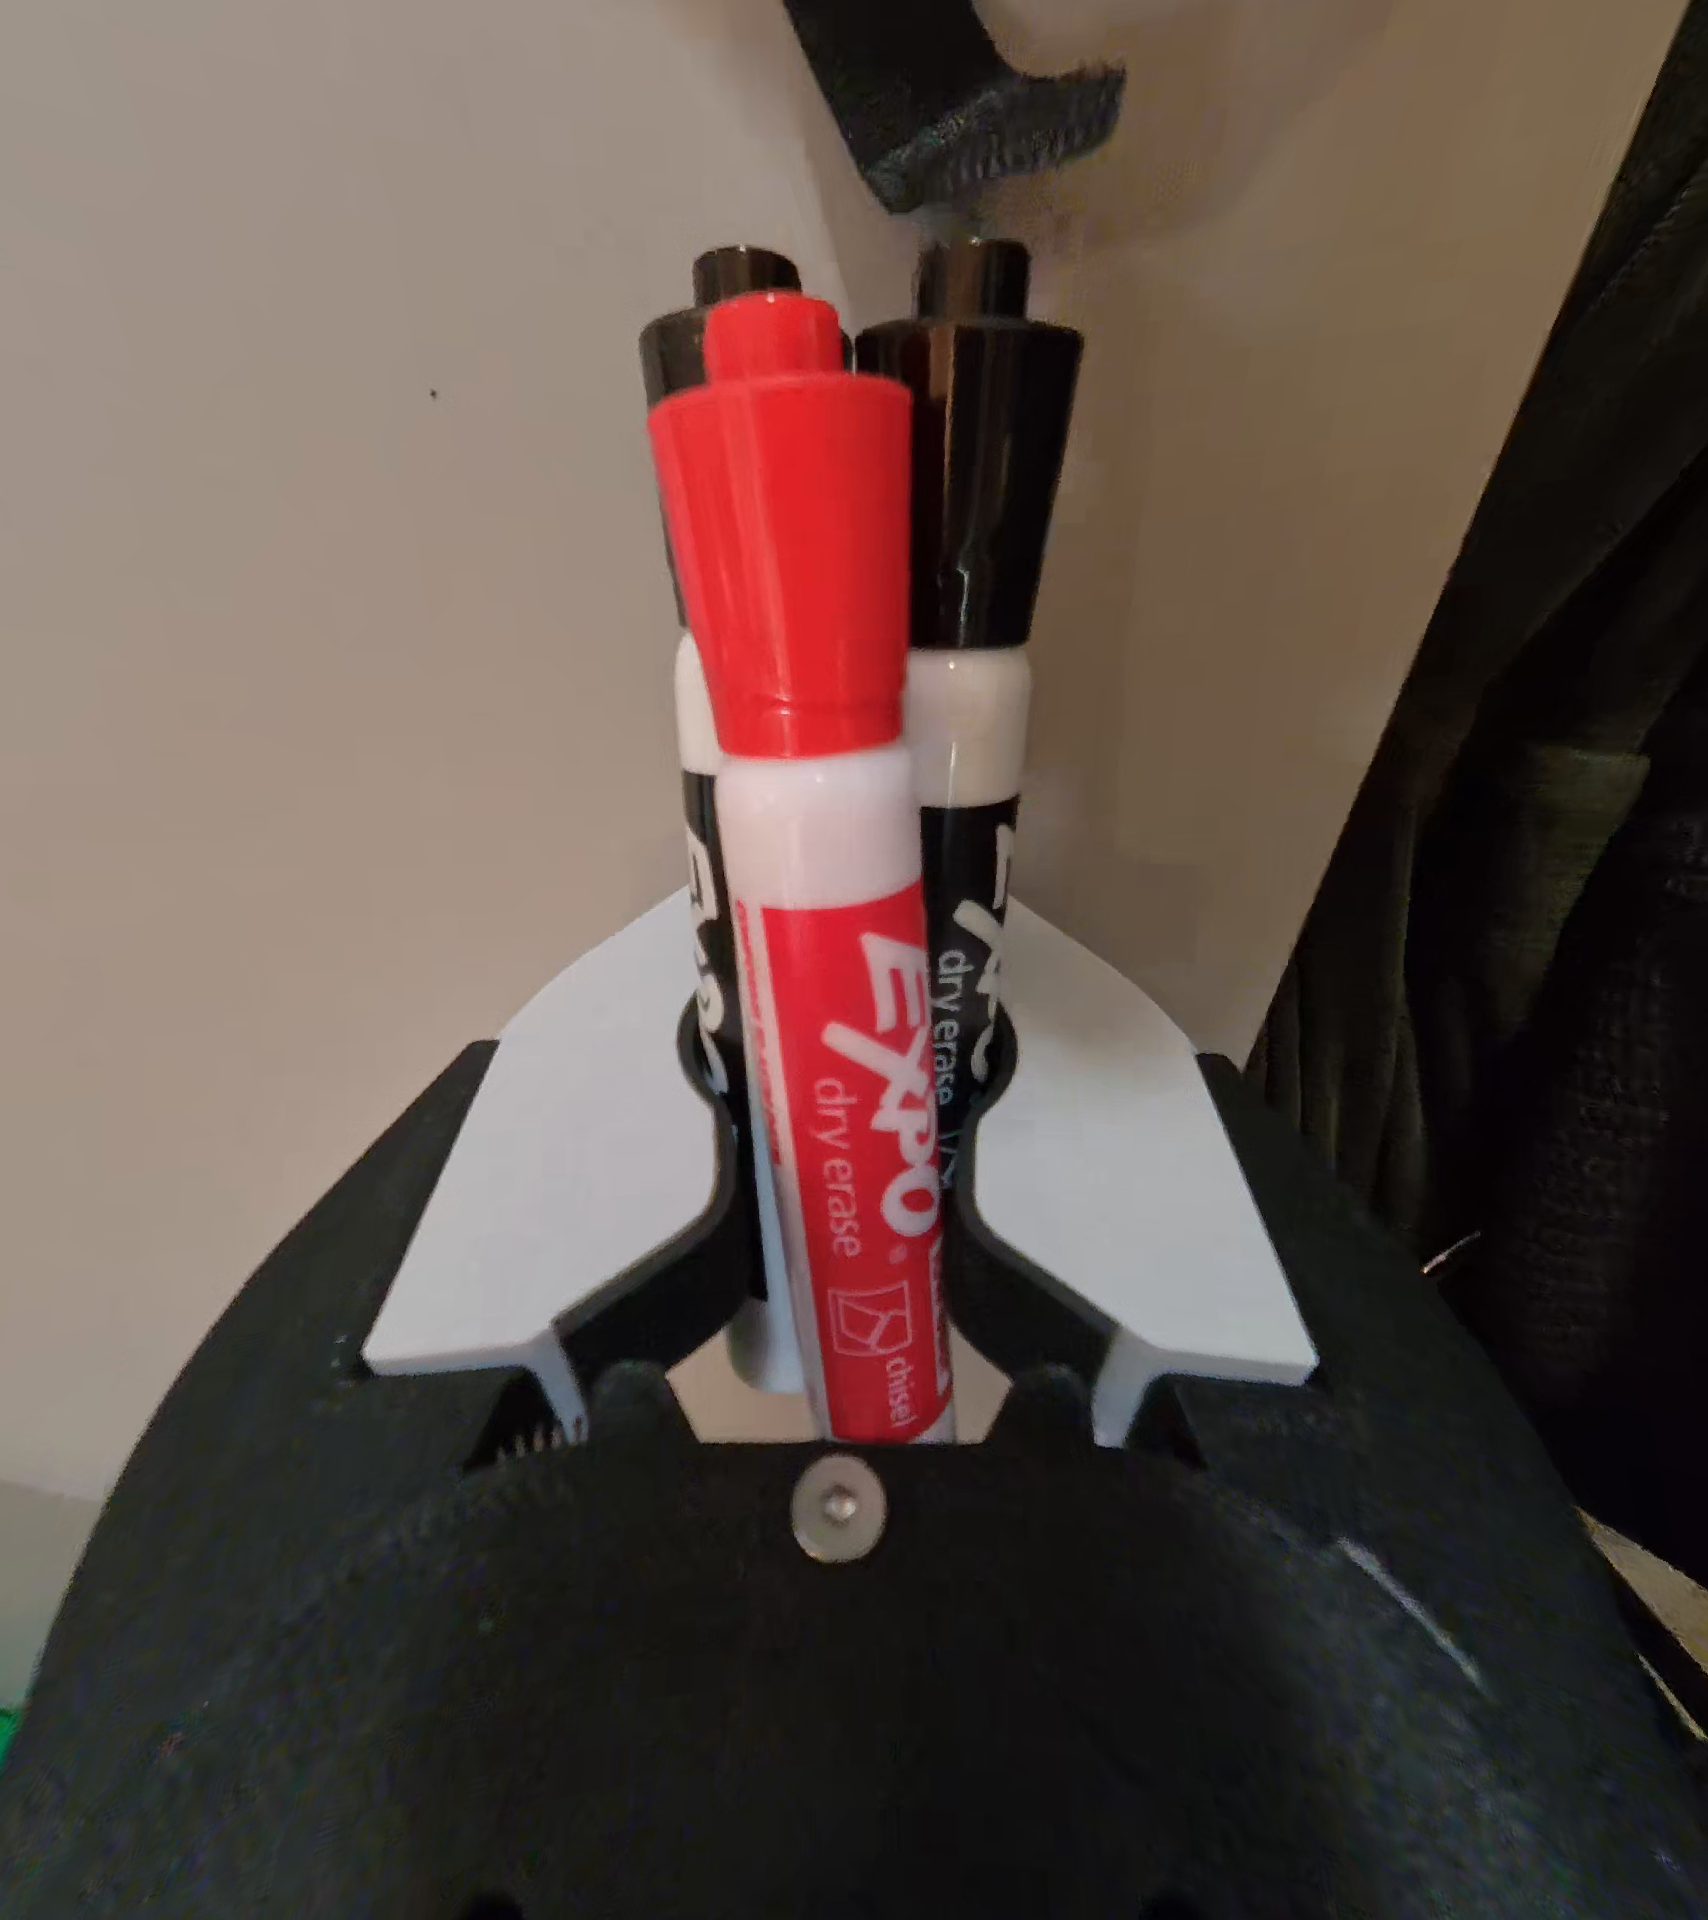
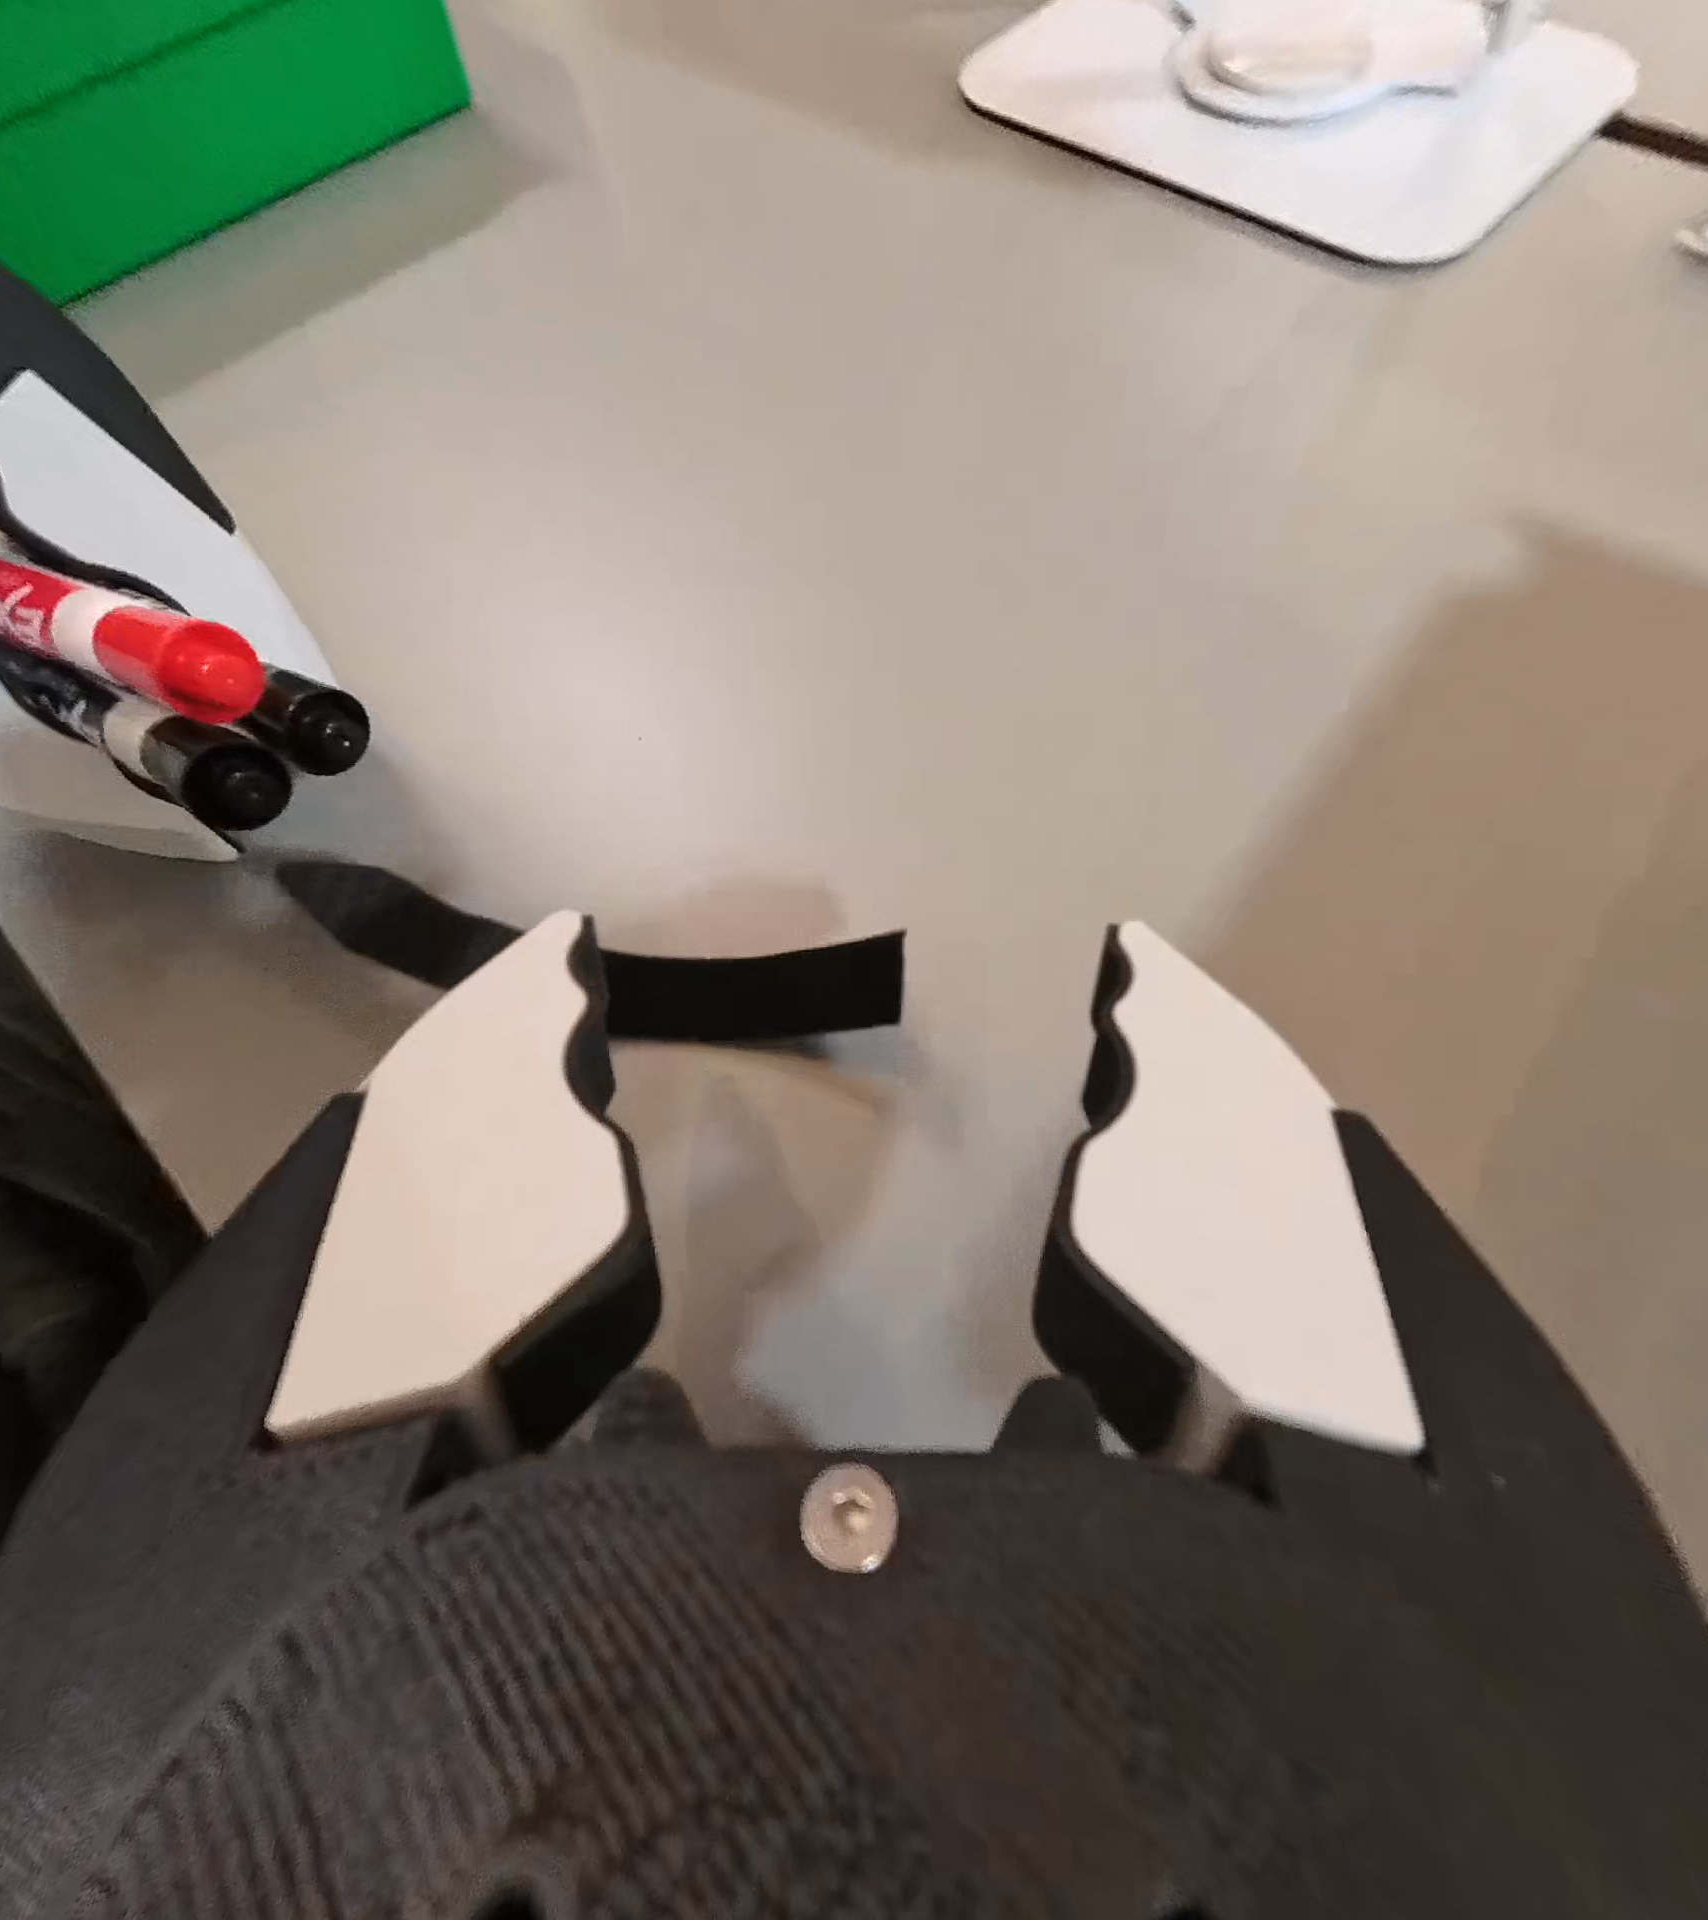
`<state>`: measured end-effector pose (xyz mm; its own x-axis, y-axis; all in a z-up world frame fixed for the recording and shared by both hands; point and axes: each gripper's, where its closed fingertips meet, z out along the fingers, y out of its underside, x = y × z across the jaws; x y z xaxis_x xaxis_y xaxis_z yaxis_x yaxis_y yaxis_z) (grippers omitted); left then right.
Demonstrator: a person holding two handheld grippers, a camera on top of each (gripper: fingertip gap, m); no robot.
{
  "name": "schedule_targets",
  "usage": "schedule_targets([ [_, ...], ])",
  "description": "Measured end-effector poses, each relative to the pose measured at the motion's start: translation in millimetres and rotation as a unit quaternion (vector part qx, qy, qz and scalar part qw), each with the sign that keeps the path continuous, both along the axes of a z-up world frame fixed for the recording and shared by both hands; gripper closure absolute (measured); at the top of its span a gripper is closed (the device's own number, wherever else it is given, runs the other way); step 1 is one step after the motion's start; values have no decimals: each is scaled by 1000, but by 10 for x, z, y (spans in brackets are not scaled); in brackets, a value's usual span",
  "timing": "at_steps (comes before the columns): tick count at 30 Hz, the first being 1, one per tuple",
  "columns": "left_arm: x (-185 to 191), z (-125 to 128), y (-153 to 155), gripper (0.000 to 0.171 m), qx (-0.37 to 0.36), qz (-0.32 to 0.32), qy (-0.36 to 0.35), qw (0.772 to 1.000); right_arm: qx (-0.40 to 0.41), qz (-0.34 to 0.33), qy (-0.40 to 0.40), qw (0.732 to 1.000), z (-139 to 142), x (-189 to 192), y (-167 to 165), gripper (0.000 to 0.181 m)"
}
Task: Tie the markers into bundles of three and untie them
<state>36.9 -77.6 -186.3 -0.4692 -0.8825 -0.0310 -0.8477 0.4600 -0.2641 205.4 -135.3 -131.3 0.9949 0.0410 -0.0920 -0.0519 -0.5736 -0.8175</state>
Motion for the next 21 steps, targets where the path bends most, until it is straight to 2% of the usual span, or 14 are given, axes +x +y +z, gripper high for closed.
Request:
schedule_targets([
  [4,-33,-11,1,128,-17,9,1,1000,-26,-5,21,999,-63,-207,-125,74],
  [7,-31,-13,-3,128,-21,10,0,1000,-96,-7,-46,994,-292,-316,-275,63],
  [10,-28,-16,-6,128,-28,11,1,1000,-116,-19,-100,988,-435,-310,-375,76],
  [14,-18,-14,-2,128,-40,11,-4,999,-113,-5,-16,993,-532,-427,-267,89],
  [16,-12,-13,0,128,-46,11,-8,999,-96,-5,24,995,-485,-447,-181,94],
  [21,-10,-6,-4,128,-66,15,-19,998,-77,-20,66,995,-464,-328,-94,106],
])
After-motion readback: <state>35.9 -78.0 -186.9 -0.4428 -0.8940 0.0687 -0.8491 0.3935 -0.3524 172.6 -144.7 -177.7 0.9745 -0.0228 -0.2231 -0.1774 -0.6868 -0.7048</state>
